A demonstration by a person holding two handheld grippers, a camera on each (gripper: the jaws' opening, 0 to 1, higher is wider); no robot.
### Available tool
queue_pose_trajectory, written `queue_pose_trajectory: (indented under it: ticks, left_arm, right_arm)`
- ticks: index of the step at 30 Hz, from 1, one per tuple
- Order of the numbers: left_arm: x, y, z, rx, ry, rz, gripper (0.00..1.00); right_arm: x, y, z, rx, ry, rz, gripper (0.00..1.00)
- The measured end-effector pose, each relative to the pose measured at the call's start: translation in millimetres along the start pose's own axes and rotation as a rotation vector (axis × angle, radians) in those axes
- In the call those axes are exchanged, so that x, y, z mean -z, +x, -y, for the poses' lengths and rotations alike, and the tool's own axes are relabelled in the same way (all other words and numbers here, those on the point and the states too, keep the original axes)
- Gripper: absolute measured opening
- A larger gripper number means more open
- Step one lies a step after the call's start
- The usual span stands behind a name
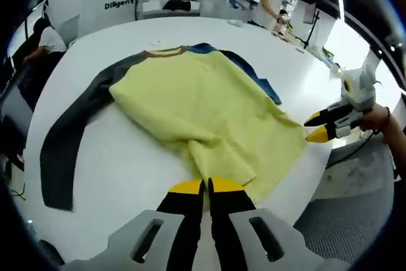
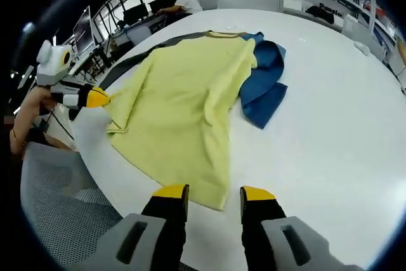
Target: Fold the garment on the visible template until the final outline fits inside the template.
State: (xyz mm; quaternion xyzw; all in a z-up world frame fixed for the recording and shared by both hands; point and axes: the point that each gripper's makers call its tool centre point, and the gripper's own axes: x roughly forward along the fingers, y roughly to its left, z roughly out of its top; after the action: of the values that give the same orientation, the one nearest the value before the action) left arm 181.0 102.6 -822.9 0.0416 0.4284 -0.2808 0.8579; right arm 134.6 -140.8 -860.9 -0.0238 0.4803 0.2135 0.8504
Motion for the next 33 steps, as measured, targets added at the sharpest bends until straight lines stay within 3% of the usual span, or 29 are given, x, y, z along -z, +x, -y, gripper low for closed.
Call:
queue_pose_trajectory:
  ticks: [3, 7, 10, 15, 17, 20, 24, 33]
  left_arm:
    - [5.8, -14, -10.4, -0.041, 0.006, -0.007, 0.01]
    - [20.0, -38, -33.6, -0.165, 0.056, -0.038, 0.01]
    - [26.3, -53, -43.7, -0.206, 0.059, -0.037, 0.01]
    - [45.9, -59, -69.2, -0.282, 0.069, -0.102, 0.01]
    - [56.1, -57, -71.8, -0.269, 0.023, -0.131, 0.01]
    - [62.6, -53, -73.6, -0.267, 0.019, -0.138, 0.02]
    - [79.7, -47, -71.6, -0.266, 0.078, -0.214, 0.02]
    - [91.9, -46, -75.3, -0.305, 0.111, -0.254, 0.02]
  right_arm:
    - [0.2, -1, -1, 0.004, 0.005, 0.002, 0.28]
    - [-1.1, -2, -2, -0.002, 0.035, 0.015, 0.27]
    - [-1.4, -4, -1, 0.002, 0.04, 0.019, 0.26]
    - [-0.7, -4, 0, 0.007, 0.051, 0.019, 0.26]
    - [-1.3, -5, 1, 0.009, 0.054, 0.022, 0.25]
    - [-2.1, -9, 1, 0.013, 0.058, 0.027, 0.25]
    - [-2.7, -11, 5, 0.022, 0.078, 0.034, 0.23]
    - [0.7, -7, 5, 0.043, 0.089, 0.017, 0.13]
